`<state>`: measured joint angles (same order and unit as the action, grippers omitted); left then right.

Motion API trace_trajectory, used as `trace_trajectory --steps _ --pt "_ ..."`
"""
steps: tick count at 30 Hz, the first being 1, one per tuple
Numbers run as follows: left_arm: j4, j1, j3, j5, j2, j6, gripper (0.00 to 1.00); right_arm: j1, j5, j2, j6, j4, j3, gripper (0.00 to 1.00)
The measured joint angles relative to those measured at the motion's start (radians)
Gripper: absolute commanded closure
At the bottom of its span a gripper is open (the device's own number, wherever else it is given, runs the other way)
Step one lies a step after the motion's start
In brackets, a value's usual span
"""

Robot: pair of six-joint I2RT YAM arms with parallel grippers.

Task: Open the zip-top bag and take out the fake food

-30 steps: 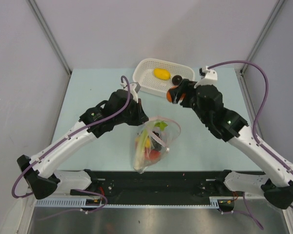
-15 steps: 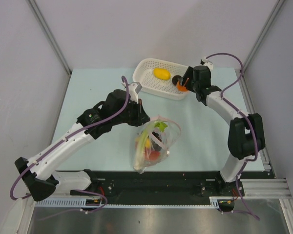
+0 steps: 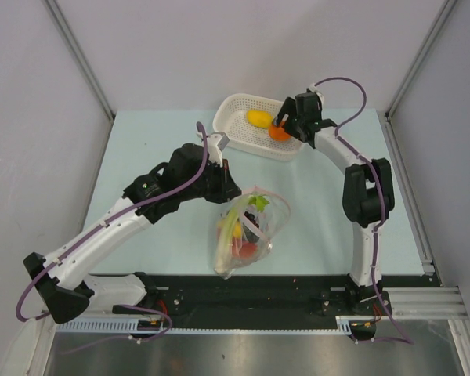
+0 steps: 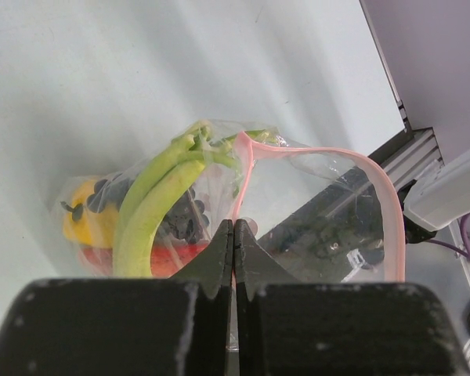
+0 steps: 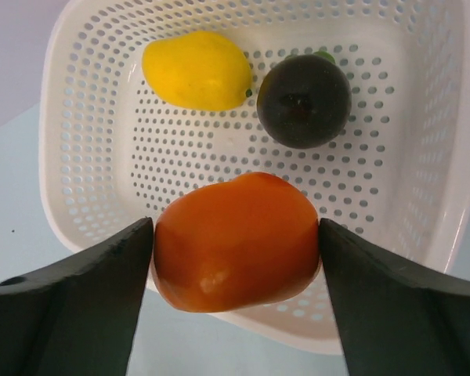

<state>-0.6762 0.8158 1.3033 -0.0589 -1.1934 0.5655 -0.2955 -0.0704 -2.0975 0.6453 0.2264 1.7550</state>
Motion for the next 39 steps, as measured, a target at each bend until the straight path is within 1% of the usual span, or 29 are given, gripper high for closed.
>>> trace_trajectory --steps 1,2,6,10,13,14,15,17,19,20,22,23,24,25,26,28,29,30,33,34,37,39 --pt "0.0 0.0 0.0 0.0 0.0 0.0 1.0 -0.002 0.001 -0.005 0.003 0.019 0.014 0.0" --pt "0.0 0.0 0.0 0.0 0.0 0.0 1.0 -0.003 0.004 -0.01 0.0 0.053 0.037 0.0" --pt "0.001 0.0 0.0 -0.001 0.0 0.0 1.0 -0.005 0.016 -0.019 -0.023 0.171 0.128 0.0" --pt "0.002 0.0 0.0 0.0 0.0 0.0 1.0 -0.009 0.032 -0.009 -0.069 0.266 0.171 0.0" --pt "0.006 0.0 0.0 0.003 0.0 0.0 1.0 -0.024 0.03 0.039 -0.104 0.377 0.171 0.0" --pt "0.008 0.0 0.0 0.003 0.001 0.001 1.0 -0.035 0.03 0.094 -0.122 0.404 0.14 0.02" --pt "0.01 0.0 0.0 0.003 0.001 0.001 1.0 -0.046 0.027 0.113 -0.126 0.415 0.13 0.04" --pt "0.01 0.0 0.0 0.004 0.002 0.001 1.0 -0.093 0.019 0.24 -0.146 0.446 0.052 0.12" --pt "0.011 0.0 0.0 0.005 0.003 0.001 1.0 -0.169 0.007 0.396 -0.161 0.473 -0.032 0.19" --pt "0.013 0.0 0.0 0.006 0.004 0.001 1.0 -0.217 0.002 0.473 -0.166 0.488 -0.063 0.31" --pt "0.015 0.0 0.0 0.008 0.004 0.001 1.0 -0.309 -0.008 0.611 -0.175 0.496 -0.121 0.43" --pt "0.016 -0.001 0.0 0.008 0.004 0.002 1.0 -0.359 -0.016 0.681 -0.176 0.51 -0.145 0.54" --pt "0.017 -0.001 0.0 0.008 0.004 0.002 1.0 -0.407 -0.032 0.743 -0.175 0.518 -0.166 0.58" --pt "0.018 -0.001 0.0 0.009 0.004 0.002 1.0 -0.447 -0.053 0.8 -0.173 0.523 -0.187 0.6" --pt "0.018 -0.001 0.0 0.011 0.004 0.002 0.99 -0.48 -0.067 0.838 -0.171 0.526 -0.203 0.66" --pt "0.019 -0.002 0.0 0.014 0.004 0.002 1.0 -0.582 -0.114 0.916 -0.159 0.528 -0.251 0.73" --pt "0.021 -0.003 0.0 0.015 0.004 0.002 1.0 -0.62 -0.131 0.933 -0.153 0.531 -0.269 0.82" --pt "0.023 -0.003 0.0 0.019 0.004 0.003 1.0 -0.658 -0.139 0.943 -0.143 0.535 -0.285 0.85" --pt "0.025 -0.003 0.0 0.021 0.004 0.005 1.0 -0.701 -0.145 0.928 -0.108 0.545 -0.324 0.87" --pt "0.025 -0.003 0.0 0.021 0.004 0.006 1.0 -0.703 -0.145 0.911 -0.097 0.545 -0.334 0.9" --pt "0.027 -0.004 -0.002 0.022 0.004 0.01 1.0 -0.709 -0.143 0.837 -0.062 0.546 -0.374 0.94" --pt "0.028 -0.004 -0.002 0.026 0.004 0.011 1.0 -0.705 -0.138 0.792 -0.034 0.548 -0.398 0.95"
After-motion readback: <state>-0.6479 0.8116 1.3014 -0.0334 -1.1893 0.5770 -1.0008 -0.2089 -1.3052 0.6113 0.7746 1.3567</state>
